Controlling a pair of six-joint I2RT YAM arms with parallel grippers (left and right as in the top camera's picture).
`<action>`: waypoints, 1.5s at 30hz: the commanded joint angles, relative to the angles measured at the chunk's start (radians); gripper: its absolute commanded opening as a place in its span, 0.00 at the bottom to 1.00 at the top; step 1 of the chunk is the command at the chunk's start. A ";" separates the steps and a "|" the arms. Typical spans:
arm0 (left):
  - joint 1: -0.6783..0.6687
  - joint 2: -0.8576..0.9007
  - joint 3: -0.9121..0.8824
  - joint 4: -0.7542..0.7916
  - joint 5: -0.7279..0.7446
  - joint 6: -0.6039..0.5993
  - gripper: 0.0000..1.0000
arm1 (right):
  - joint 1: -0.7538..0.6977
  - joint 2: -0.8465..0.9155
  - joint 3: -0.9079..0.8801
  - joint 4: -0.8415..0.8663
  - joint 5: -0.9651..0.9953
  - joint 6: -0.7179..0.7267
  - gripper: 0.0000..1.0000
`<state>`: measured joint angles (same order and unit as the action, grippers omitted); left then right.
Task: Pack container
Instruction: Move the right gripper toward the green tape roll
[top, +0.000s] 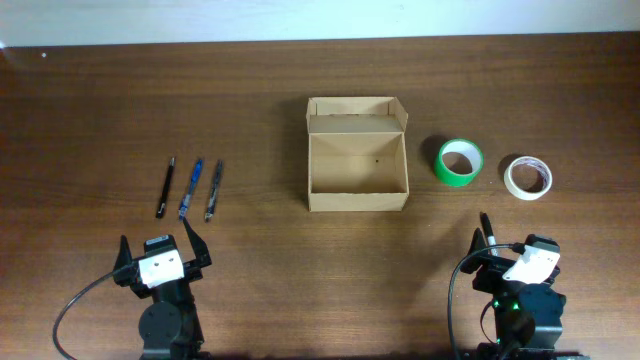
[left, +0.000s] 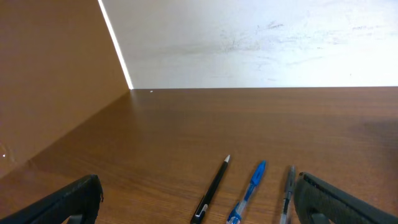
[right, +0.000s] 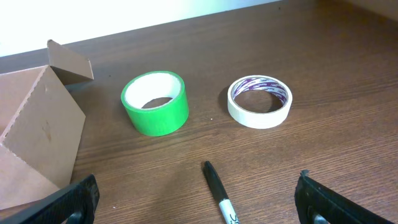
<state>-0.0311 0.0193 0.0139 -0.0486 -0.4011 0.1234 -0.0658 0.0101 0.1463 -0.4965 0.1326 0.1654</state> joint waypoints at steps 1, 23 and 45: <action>0.006 -0.013 -0.005 -0.001 -0.004 0.008 0.99 | -0.007 -0.007 -0.008 0.000 0.002 0.008 0.98; 0.006 -0.013 -0.005 -0.001 -0.004 0.008 0.99 | -0.007 -0.007 -0.008 0.000 0.002 0.008 0.99; 0.006 -0.003 0.001 -0.040 0.448 -0.092 0.99 | -0.007 -0.006 -0.008 0.031 -0.446 0.278 0.99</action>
<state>-0.0303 0.0185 0.0139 -0.0750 -0.0948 0.0982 -0.0658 0.0101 0.1455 -0.4793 -0.1490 0.3046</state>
